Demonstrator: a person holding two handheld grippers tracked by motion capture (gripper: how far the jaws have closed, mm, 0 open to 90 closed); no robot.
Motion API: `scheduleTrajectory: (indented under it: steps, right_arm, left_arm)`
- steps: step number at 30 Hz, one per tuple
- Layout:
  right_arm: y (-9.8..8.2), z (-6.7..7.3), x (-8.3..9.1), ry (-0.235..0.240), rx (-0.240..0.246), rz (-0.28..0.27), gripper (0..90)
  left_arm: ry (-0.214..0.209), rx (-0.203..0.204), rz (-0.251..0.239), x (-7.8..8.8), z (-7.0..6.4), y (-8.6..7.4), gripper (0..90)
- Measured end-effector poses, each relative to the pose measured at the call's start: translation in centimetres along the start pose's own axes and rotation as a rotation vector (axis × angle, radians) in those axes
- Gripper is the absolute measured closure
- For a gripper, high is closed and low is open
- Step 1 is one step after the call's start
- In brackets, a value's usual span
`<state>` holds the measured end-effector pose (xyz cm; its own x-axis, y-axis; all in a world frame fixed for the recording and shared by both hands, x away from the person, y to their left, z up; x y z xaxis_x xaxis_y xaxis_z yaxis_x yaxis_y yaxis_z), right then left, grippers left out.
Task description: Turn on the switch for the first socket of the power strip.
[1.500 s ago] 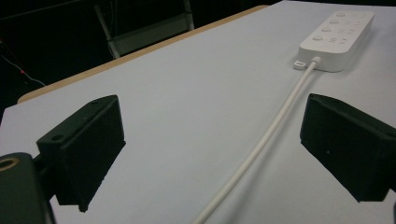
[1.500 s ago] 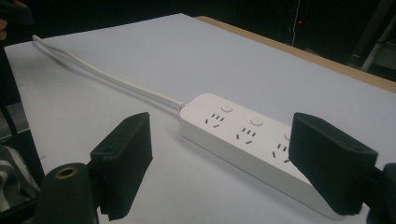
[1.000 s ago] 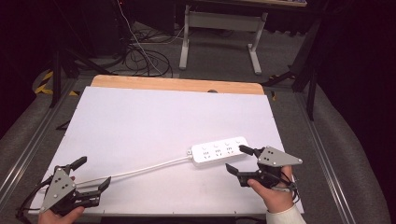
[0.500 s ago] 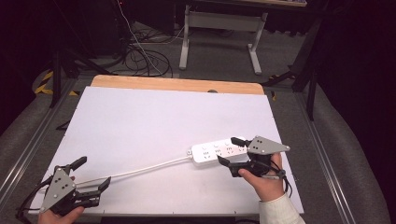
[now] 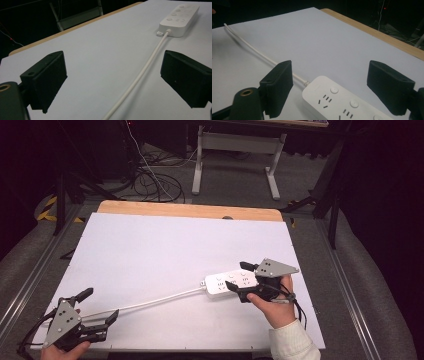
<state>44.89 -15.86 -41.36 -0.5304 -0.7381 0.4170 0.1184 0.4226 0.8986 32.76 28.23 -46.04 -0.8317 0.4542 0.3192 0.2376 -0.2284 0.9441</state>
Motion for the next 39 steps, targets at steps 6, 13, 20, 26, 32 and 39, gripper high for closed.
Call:
scheduleTrajectory:
  steps: [6,13,20,26,32,39]
  right_arm:
    - [0.3,-0.3,-0.9,0.000,-0.001,0.014,21.2]
    - [1.0,-0.3,-2.3,0.017,0.004,0.014,21.3]
    - [1.4,-0.2,-3.7,0.027,0.012,0.028,21.3]
    - [1.3,-0.7,-3.9,0.015,0.004,0.048,21.4]
    - [0.9,-1.1,-4.4,0.011,-0.023,0.083,34.0]
    - [0.1,-1.7,-5.5,0.022,-0.022,0.159,72.2]
  left_arm:
    - [-0.003,0.006,-0.002,0.0,-0.1,0.0,7.1]
    - [-0.002,0.003,-0.002,0.0,0.0,0.0,7.1]
    - [-0.005,0.003,-0.002,0.1,0.0,0.0,7.1]
    - [-0.004,0.003,-0.003,0.1,0.0,0.0,7.1]
    - [-0.002,0.003,-0.002,0.0,0.0,0.0,7.1]
    - [-0.002,0.006,-0.001,0.0,-0.1,0.0,7.1]
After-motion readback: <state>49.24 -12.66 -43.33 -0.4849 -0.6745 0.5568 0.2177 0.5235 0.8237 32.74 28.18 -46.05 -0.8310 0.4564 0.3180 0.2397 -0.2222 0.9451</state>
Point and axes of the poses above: each handheld gripper's, and its own axes: x roughly backward along the jaws, y roughly out of its top, z roughly to its left, the point moved 3 cm from there along -x, roughly forward along the jaws, and after that the axes turned 6 degrees about x, right-handed, at the moved point
